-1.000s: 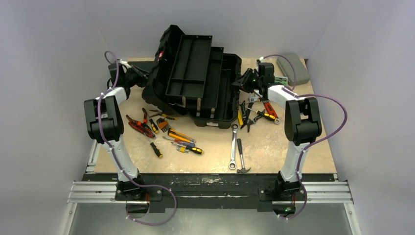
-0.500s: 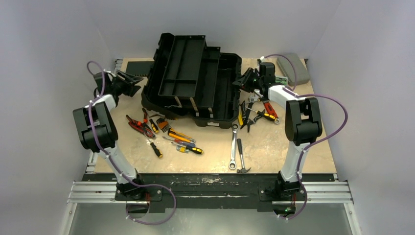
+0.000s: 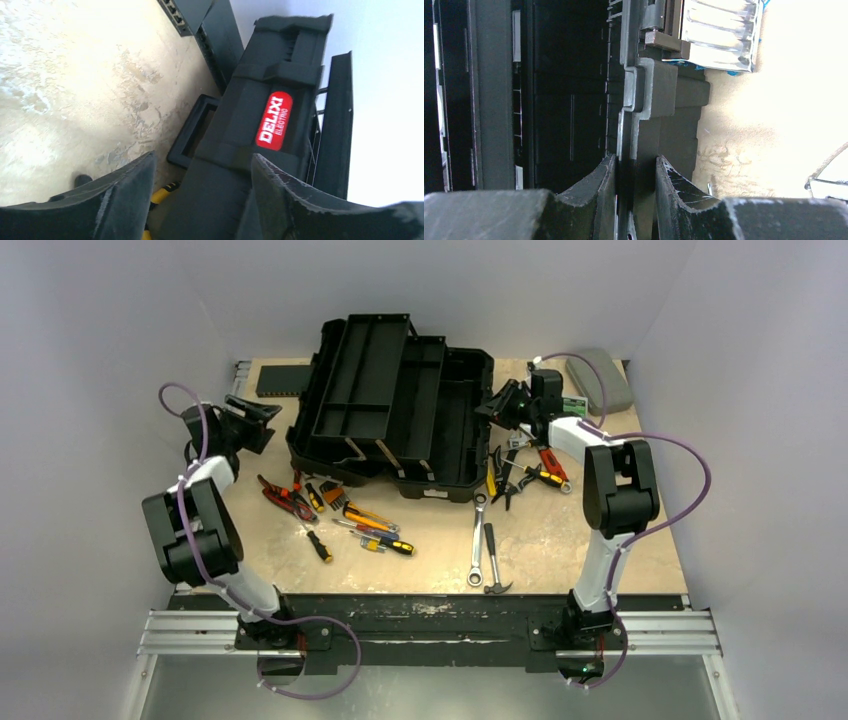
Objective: Pack the tool kit
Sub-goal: Open the toolbox at the center of the board, then pick up the hammer at the center of the board.
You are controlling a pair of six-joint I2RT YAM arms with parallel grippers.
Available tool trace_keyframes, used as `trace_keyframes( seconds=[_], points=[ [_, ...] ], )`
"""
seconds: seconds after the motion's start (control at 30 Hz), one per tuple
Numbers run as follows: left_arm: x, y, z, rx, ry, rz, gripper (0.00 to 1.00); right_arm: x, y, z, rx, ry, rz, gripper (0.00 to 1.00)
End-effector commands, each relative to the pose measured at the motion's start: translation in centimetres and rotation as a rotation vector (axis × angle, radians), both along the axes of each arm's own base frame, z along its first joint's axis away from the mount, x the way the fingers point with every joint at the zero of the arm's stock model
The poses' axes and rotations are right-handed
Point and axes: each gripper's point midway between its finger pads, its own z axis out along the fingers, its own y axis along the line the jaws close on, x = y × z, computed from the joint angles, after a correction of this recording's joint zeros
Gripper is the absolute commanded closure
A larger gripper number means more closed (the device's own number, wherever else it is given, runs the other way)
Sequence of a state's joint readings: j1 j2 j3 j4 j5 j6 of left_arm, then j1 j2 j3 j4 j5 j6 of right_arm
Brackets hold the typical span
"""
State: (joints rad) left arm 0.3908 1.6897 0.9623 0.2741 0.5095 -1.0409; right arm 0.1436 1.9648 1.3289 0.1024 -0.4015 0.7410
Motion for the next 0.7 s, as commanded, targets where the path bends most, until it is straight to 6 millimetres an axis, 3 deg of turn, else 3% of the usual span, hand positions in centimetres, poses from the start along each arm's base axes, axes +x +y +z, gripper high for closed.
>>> trace_keyframes(
  seconds=[0.0, 0.07, 0.17, 0.27, 0.53, 0.67],
  points=[
    [-1.7, 2.4, 7.3, 0.193, -0.138, 0.135, 0.28, 0.9, -2.1, 2.0, -0.012, -0.062, -0.078, 0.97],
    [-3.0, 2.7, 9.0, 0.26, -0.143, 0.172, 0.24, 0.8, -1.8, 1.9, -0.013, -0.061, -0.071, 0.88],
    [-5.3, 2.6, 11.8, 0.357, -0.158, 0.226, 0.22, 0.6, -1.8, 2.5, -0.02, -0.072, -0.072, 0.65],
    [-7.0, 1.1, 15.0, 0.453, -0.205, 0.238, 0.2, 0.5, -1.9, 3.9, -0.04, -0.092, -0.08, 0.52],
    [-9.1, -6.0, 18.2, 0.551, -0.244, 0.064, 0.18, -0.6, -3.5, 8.5, -0.144, -0.176, -0.123, 0.27],
    [-10.8, -10.5, 18.9, 0.613, -0.279, -0.061, 0.17, -2.8, -5.0, 9.7, -0.247, -0.186, -0.146, 0.22]
  ],
)
